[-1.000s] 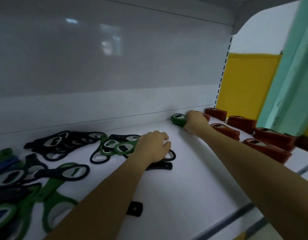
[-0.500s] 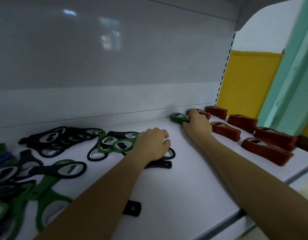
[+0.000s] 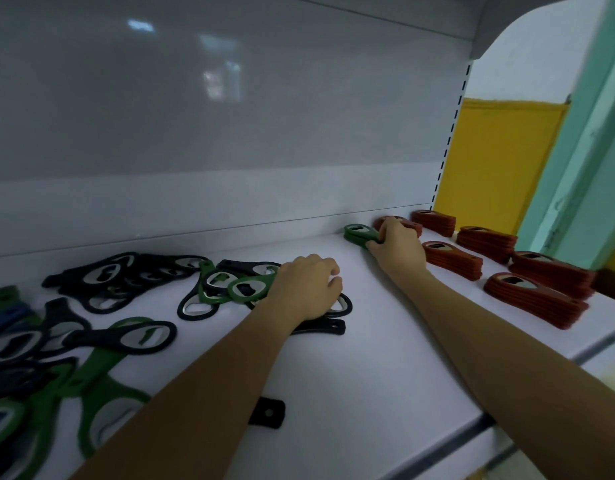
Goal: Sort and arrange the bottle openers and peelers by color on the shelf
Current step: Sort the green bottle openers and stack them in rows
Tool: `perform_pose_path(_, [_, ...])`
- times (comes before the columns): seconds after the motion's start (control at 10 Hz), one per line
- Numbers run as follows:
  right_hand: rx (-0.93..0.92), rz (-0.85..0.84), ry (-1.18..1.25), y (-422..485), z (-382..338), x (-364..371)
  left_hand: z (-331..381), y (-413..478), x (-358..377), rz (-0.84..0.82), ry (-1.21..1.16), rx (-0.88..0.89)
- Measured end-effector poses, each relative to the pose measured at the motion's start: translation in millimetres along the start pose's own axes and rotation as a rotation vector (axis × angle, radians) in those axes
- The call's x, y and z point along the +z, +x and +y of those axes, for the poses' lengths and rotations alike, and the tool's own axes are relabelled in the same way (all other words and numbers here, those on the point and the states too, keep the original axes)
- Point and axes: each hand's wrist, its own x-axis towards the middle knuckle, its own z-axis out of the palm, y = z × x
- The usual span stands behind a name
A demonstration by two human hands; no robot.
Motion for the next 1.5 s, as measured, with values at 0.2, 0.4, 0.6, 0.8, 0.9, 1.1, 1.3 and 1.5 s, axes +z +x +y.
perform_pose_path(0.2, [-0.014, -0.058, -0.01, -0.5, -1.3, 0.5, 0.9, -0.9, -0.6, 0.002, -0.001, 0.004])
perform_pose_path(0.4, [-0.029, -0.008, -0.044, -0.6, -5.8, 1.2, 0.8, -1.3, -0.4, 0.005, -0.01, 0.007])
perform_pose_path(0.6, [-0.039, 0.062, 0.031, -1.9, -0.3, -0.7, 0.1, -0.8, -0.4, 0.006, -0.013, 0.008])
perform_pose_path(0.8, [-0.008, 0.091, 0.06, -2.4, -1.2, -0.2, 0.2, -0.3, -0.4, 0.005, -0.014, 0.012])
perform_pose_path(0.9, [0.005, 0.078, 0.087, -2.2, 0.2, 0.2, 0.1, -0.8, -0.1, 0.008, -0.014, 0.011])
perform_pose_path(1.1, [0.025, 0.054, 0.128, -0.8, 1.3, -0.1, -0.3, -0.7, 0.8, 0.011, -0.02, 0.011])
perform_pose_path(1.3, [0.023, 0.04, 0.082, -2.0, 0.1, 0.6, -0.5, 0.0, 0.8, 0.011, -0.011, 0.012])
perform_pose_path(1.5, [0.018, 0.035, 0.113, -1.3, 0.2, 0.6, -0.4, -0.3, 1.2, 0.016, -0.014, 0.016])
